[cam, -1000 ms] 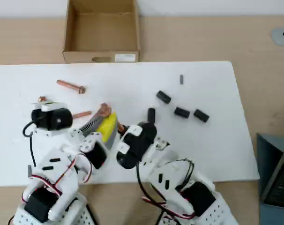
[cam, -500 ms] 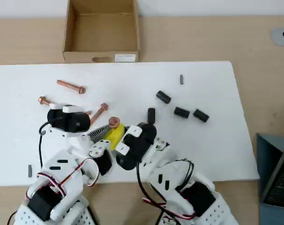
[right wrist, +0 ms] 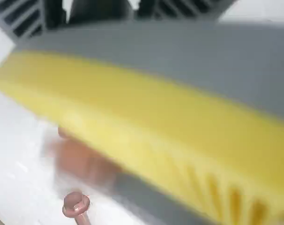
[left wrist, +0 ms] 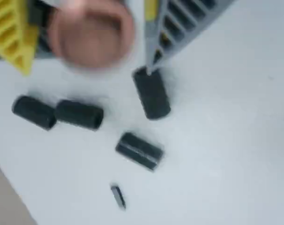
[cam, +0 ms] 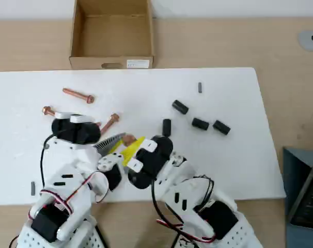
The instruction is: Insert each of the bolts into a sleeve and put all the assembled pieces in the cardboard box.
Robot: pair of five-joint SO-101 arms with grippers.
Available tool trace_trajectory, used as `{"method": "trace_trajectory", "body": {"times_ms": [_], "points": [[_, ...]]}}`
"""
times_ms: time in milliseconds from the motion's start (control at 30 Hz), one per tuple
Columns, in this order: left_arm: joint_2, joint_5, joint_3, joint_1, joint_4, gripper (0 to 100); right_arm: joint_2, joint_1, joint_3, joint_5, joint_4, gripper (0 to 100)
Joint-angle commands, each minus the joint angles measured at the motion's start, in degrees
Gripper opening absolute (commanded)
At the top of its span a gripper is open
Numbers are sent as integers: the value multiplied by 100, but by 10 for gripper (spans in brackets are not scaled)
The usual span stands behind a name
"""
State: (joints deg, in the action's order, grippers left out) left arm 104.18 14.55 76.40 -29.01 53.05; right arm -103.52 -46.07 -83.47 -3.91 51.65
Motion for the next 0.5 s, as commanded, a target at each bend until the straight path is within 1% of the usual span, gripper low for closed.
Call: {"method": "trace_trajectory", "body": {"times_ms": [0,267,333,433,467], "points": [[4,-70,-457,237,0,186,-760,-31,365,-26,-176,9],[4,-79,-879,264,0,178,-760,-22,365,-26,-158,9],[4,-88,-1011,466,0,136,-760,136,374,-26,-158,9],[22,-501,-1152,914,-26,1,-760,541,374,9,-167,9],[31,-668,-1152,1108,-35,2,-760,699,374,18,-167,9]]}}
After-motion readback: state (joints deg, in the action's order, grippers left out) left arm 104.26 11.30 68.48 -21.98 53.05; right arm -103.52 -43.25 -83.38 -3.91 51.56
